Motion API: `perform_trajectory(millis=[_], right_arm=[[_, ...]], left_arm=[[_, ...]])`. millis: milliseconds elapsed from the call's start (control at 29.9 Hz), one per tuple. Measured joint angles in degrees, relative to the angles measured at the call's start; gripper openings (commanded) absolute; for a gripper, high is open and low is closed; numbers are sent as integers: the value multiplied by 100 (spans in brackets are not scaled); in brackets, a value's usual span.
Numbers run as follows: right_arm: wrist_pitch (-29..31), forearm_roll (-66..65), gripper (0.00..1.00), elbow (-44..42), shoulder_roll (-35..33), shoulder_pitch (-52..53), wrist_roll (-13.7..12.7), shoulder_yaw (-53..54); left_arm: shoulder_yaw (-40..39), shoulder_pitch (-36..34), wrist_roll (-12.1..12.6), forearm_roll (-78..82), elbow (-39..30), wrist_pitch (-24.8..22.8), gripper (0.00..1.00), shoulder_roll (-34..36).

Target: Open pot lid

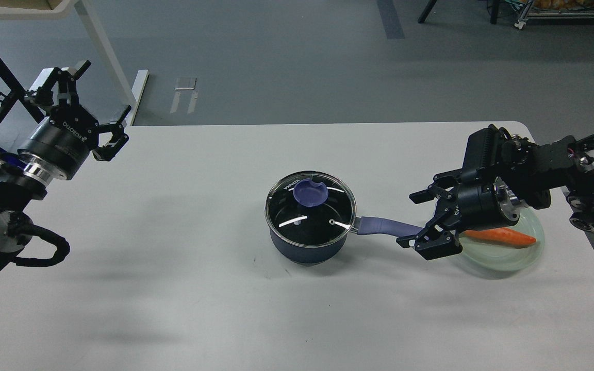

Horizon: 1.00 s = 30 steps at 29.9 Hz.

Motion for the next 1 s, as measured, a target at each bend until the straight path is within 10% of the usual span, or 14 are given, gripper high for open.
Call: perform_trajectory(millis=[1003], right_arm=[[-455, -400, 44, -722, 688, -53, 1, -757]], left_arm=[[-2, 13, 0, 6, -98, -2, 99, 71]])
